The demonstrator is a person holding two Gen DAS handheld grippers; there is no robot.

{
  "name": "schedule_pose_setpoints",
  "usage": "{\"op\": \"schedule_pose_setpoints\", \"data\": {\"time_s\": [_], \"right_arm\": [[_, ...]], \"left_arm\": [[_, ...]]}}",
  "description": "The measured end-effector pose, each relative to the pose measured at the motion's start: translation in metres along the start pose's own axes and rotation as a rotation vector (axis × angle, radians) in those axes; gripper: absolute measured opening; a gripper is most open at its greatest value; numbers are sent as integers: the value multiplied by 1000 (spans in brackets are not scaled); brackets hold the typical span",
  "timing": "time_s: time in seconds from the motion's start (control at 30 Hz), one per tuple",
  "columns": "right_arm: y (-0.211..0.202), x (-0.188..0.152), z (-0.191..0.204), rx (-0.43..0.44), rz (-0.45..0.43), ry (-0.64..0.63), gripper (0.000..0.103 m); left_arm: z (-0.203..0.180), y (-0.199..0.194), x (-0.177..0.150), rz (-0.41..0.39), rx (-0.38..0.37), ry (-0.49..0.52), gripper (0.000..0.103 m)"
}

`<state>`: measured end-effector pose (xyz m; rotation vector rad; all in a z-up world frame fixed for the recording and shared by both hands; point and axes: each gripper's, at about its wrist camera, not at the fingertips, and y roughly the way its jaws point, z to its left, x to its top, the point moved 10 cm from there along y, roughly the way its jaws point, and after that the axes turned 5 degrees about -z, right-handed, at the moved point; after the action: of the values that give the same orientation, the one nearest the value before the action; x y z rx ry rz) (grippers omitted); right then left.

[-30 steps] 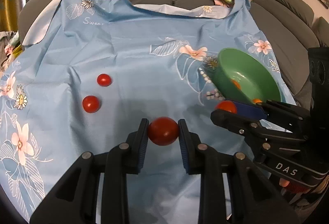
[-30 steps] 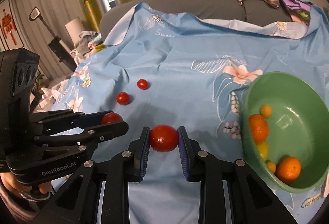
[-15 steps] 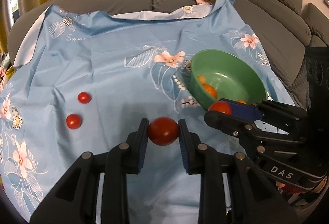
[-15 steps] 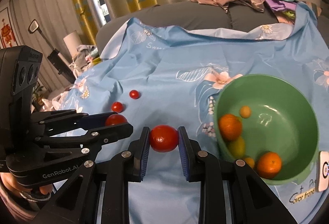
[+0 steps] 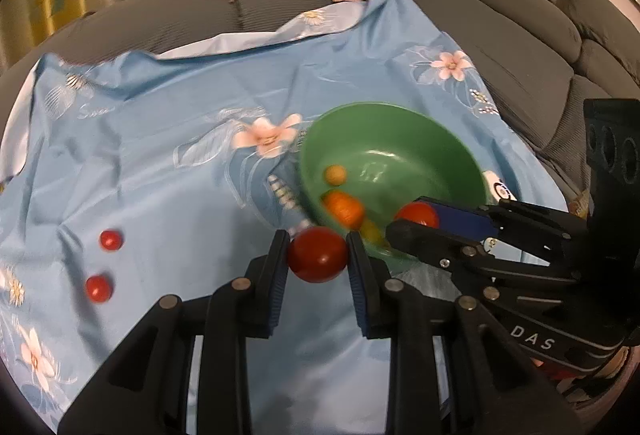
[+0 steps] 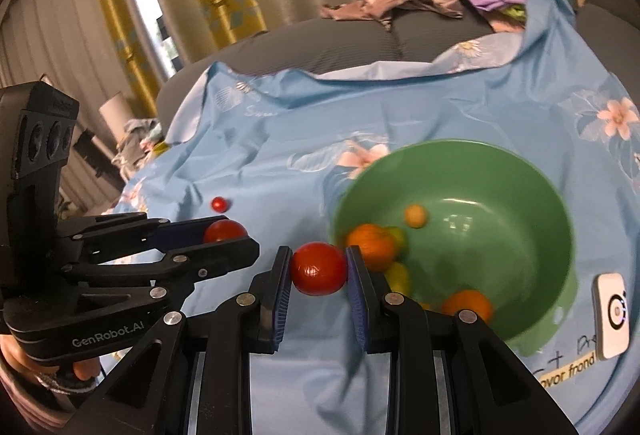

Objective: Organize fruits
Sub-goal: 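Carry both tomatoes over the green bowl and open both tools, then withdraw both tools back over the last two tomatoes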

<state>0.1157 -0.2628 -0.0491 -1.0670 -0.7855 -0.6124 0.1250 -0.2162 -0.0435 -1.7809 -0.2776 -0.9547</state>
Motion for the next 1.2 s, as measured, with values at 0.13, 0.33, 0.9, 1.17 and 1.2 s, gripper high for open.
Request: {"op": "schedule_pose_setpoints", "data": {"time_s": [0.13, 0.33, 0.9, 1.17, 1.2], "right_arm": [[-2, 1, -21, -26, -9, 35, 29], [-5, -1, -48, -63, -13, 74, 29], [-3, -10, -93, -165, 15, 143, 29], [-8, -9, -97, -173, 7, 167, 31], [-10, -9, -96, -172, 5, 165, 31]], "left_arm": [[-13, 13, 6, 13, -20, 23, 28], [-34, 33, 10, 41, -53, 72, 28], [-40, 73, 10, 102, -5, 114, 53], [-29, 55, 11, 70, 18, 90, 67], [-26, 52, 9, 68, 23, 83, 67]]}}
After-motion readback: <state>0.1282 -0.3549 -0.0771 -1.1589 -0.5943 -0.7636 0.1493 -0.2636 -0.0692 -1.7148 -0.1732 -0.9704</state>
